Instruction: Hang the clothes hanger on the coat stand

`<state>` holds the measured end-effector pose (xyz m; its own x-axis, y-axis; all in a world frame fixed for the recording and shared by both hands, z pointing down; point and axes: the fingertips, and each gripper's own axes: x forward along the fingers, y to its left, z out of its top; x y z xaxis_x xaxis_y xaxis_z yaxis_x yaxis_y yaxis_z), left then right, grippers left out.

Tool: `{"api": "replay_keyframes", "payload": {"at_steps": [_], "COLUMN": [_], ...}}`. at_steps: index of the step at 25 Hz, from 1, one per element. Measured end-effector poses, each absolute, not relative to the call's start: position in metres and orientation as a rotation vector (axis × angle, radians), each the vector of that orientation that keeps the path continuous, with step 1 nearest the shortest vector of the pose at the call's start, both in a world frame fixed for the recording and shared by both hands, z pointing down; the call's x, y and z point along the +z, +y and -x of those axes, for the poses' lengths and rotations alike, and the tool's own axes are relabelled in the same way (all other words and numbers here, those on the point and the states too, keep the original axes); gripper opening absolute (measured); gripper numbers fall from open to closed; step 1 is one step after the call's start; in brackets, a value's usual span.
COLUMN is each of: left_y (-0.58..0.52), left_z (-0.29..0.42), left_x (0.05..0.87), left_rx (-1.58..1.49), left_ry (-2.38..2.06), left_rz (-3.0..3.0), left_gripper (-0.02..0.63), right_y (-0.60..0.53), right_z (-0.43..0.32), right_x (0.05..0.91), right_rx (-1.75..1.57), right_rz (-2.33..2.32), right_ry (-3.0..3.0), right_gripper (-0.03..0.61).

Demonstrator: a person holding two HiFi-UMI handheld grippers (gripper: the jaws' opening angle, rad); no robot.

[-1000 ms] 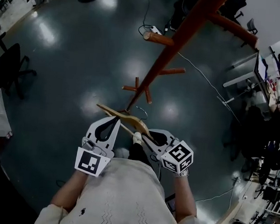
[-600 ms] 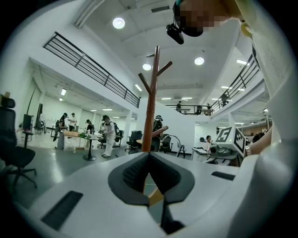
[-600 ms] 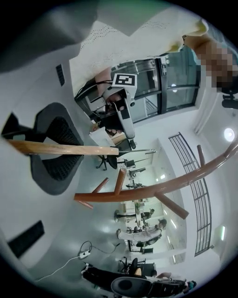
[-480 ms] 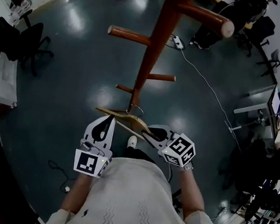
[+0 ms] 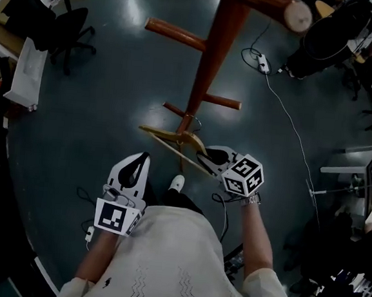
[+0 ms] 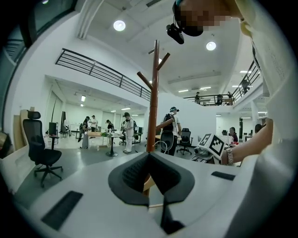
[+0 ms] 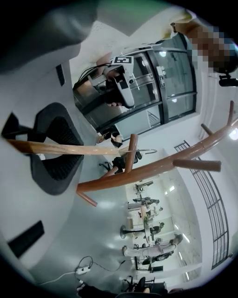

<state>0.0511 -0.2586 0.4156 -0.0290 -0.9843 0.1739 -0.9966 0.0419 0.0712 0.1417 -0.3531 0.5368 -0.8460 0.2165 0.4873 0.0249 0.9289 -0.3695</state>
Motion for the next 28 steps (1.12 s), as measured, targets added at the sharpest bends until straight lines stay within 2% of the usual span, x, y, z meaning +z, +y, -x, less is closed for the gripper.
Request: {"api": "replay_keyframes", "payload": {"at_steps": [20, 28], "left_y": [-0.271, -0.276], "left_z": [-0.052, -0.052], "left_x": [0.424, 0.425], "left_rx": [0.196, 0.181], "left_ry": [-2.182, -2.175], "left_rz": [-1.966, -1.98], "left_gripper": [0.012, 0.012], "right_y": [-0.376, -0.392], "right_z": [-0.107, -0.104], "right_x": [0.594, 0.602], "right_rx": [0.513, 0.48], "right_rz": [0.272, 0.157], "right_ry": [-2.546, -2.546], "right_gripper": [0.069, 0.071]}}
